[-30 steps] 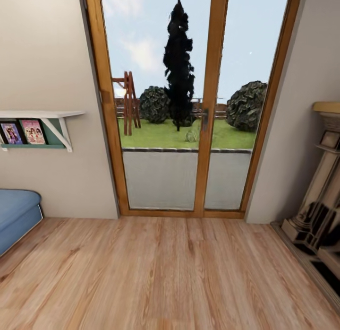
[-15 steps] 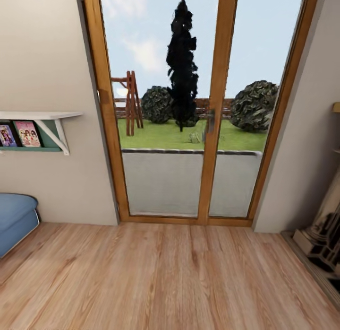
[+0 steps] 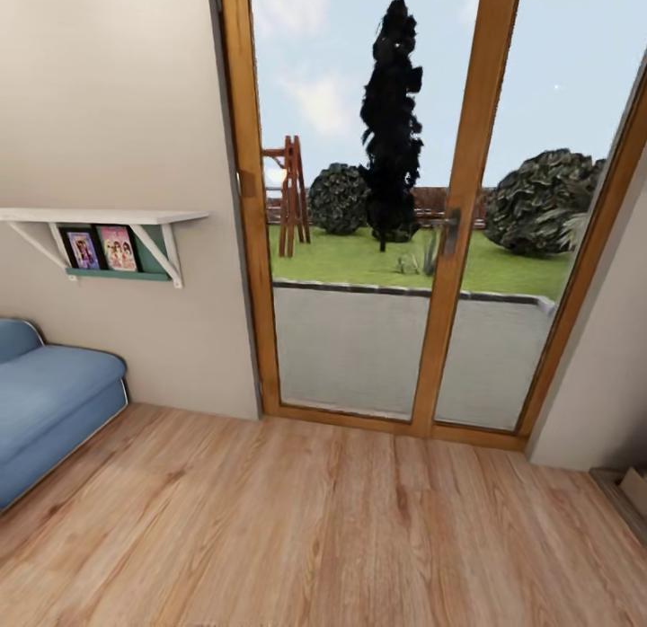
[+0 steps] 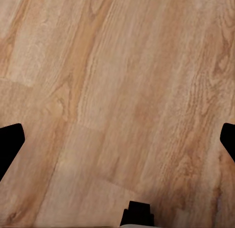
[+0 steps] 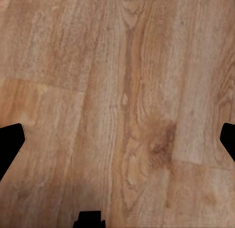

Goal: Turn on the radio receiver that's on the table in the living room.

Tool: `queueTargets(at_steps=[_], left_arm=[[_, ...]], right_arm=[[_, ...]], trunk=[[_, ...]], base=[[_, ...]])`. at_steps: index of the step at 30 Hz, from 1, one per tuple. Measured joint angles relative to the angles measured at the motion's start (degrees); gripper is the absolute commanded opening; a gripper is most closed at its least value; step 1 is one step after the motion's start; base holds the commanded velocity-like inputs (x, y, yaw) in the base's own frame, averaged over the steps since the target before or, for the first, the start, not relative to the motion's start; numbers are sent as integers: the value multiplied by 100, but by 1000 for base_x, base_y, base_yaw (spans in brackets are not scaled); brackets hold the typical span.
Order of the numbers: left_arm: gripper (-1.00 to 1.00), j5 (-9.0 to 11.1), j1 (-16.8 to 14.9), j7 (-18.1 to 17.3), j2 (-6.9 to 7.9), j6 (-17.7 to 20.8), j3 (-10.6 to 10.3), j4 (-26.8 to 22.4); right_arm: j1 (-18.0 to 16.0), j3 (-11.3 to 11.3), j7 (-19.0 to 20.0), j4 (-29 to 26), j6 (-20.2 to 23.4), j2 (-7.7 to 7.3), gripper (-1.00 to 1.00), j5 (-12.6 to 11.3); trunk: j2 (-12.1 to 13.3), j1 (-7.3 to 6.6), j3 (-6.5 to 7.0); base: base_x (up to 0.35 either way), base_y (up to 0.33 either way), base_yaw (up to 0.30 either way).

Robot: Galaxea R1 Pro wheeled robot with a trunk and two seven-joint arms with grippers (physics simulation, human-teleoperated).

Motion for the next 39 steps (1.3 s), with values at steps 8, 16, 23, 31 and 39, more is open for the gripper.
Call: queueTargets(at_steps=[8,16,23,31,39], left_arm=[[100,-5,1,0,-2,0,0,0],[100,-6,1,0,-1,0,0,0],[100,-7,3,0,-6,0,0,0],[100,-7,0,0,-1,0,0,0],[100,-5,1,0,0,0,0,0]], right_arm=[[0,0,0,0,0,0,100,0],[-1,0,0,0,0,0,100,0],[0,0,0,0,0,0,100,0],[1,0,0,0,0,0,100,0],[-2,0,0,0,0,0,100,0]], trunk=[[0,0,0],[0,0,0],[0,0,0],[0,0,0],[0,0,0]], base=[[0,0,295],[0,0,295],[0,0,295],[0,0,295],[2,0,295]])
